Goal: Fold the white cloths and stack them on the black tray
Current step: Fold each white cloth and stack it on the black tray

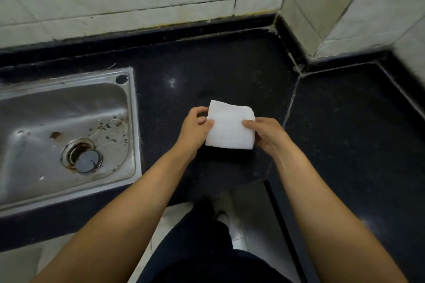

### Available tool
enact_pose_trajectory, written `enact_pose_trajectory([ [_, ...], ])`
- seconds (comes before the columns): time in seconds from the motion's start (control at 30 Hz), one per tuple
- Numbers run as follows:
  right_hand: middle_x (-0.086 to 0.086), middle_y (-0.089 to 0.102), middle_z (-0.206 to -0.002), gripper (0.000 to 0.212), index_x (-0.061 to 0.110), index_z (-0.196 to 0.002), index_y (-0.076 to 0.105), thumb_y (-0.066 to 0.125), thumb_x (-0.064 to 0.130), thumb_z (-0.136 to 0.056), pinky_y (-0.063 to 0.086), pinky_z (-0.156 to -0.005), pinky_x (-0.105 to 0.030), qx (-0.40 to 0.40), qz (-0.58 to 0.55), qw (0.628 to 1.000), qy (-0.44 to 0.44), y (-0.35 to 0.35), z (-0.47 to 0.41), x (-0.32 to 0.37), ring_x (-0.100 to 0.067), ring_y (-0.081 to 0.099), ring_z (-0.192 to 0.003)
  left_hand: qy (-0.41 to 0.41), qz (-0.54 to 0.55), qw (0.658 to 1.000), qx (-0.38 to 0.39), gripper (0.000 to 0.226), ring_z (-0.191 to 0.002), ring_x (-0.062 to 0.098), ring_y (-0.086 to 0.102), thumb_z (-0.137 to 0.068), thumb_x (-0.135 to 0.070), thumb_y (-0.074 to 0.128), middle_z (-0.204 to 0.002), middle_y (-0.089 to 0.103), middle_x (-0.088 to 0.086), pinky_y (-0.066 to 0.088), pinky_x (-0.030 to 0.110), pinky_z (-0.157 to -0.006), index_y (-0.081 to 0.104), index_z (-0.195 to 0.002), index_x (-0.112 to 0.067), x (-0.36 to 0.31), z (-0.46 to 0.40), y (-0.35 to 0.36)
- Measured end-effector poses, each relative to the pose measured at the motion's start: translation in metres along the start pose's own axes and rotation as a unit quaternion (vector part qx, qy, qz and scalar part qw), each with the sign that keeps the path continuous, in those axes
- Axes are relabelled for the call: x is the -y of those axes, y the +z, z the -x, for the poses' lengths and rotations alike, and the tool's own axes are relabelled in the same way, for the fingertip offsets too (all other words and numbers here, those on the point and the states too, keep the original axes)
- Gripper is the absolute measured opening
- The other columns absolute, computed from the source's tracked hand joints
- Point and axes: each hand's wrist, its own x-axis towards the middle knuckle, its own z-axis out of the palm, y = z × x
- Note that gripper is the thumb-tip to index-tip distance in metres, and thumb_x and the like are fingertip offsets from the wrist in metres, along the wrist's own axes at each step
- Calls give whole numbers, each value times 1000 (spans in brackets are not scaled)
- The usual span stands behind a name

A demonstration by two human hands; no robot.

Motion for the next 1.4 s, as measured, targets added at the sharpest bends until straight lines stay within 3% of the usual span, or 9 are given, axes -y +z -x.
enact_pose_trajectory([
  [0.17, -10, 67, -90, 2, 6, -89, 62, 62, 6, -88, 54, -70, -37, -70, -108, 991, -22, -32, 57, -21, -25, 65, -80, -40, 14, 995, 93, 44, -105, 19, 61, -92, -7, 53, -124, 62, 8, 53, 30, -75, 44, -135, -12, -8, 27, 25],
  [0.33, -10, 70, -99, 8, 9, -94, 66, 60, 9, -89, 54, -78, -40, -158, -137, 971, -112, -58, 138, -57, -24, 67, -88, -121, 67, 954, 266, 30, -91, 19, 64, -96, -13, 49, -108, 65, 9, 53, 33, -77, 53, -124, -3, -12, 70, 52],
  [0.43, -6, 70, -95, 9, 11, -91, 67, 59, 10, -89, 53, -73, -37, -235, -156, 950, -131, -59, 191, -95, -21, 66, -85, -166, 52, 921, 349, 27, -93, 20, 65, -96, -20, 51, -111, 65, 11, 54, 35, -76, 56, -118, -4, 3, 102, 64],
  [0.67, -15, 68, -101, 10, 9, -93, 67, 60, 12, -87, 53, -81, -48, -399, -239, 881, -85, -46, 316, -205, -32, 65, -94, -129, -57, 877, 459, 10, -84, 16, 64, -95, -12, 51, -93, 67, 5, 53, 35, -83, 61, -93, -12, 50, 213, 84],
  [0.87, -10, 64, -94, 14, 4, -97, 66, 59, 10, -87, 45, -74, -39, -518, -310, 793, -79, -37, 426, -295, -24, 59, -86, -72, -150, 814, 556, 11, -86, 18, 64, -93, -15, 54, -95, 68, 4, 53, 37, -86, 65, -94, -13, 85, 328, 108],
  [1.07, -7, 63, -97, 17, 2, -104, 63, 55, 9, -91, 48, -69, -32, -583, -361, 723, -83, -41, 535, -383, -20, 60, -83, -42, -189, 747, 637, 11, -72, 11, 62, -93, -12, 53, -83, 66, 0, 51, 22, -61, 63, -95, -9, 123, 461, 134],
  [1.23, -7, 63, -94, 15, 3, -101, 64, 56, 9, -90, 47, -67, -31, -629, -367, 681, -78, -64, 649, -469, -18, 60, -78, -35, -208, 707, 675, 15, -64, 12, 58, -93, -12, 52, -77, 64, -1, 44, 21, -48, 62, -81, -14, 177, 598, 161],
  [1.33, -22, 64, -101, 21, -5, -103, 62, 58, 10, -90, 43, -72, -37, -664, -369, 648, -63, -75, 724, -524, -24, 58, -84, -46, -215, 680, 699, 14, -71, 15, 61, -93, -13, 53, -82, 66, 1, 48, 28, -62, 63, -84, -14, 214, 687, 172],
  [1.4, -22, 63, -98, 8, 4, -89, 65, 59, 9, -90, 42, -73, -38, -681, -375, 626, -57, -81, 768, -555, -24, 57, -85, -49, -221, 660, 717, 14, -75, 16, 62, -92, -13, 53, -85, 66, 2, 49, 30, -67, 63, -84, -14, 234, 741, 180],
])
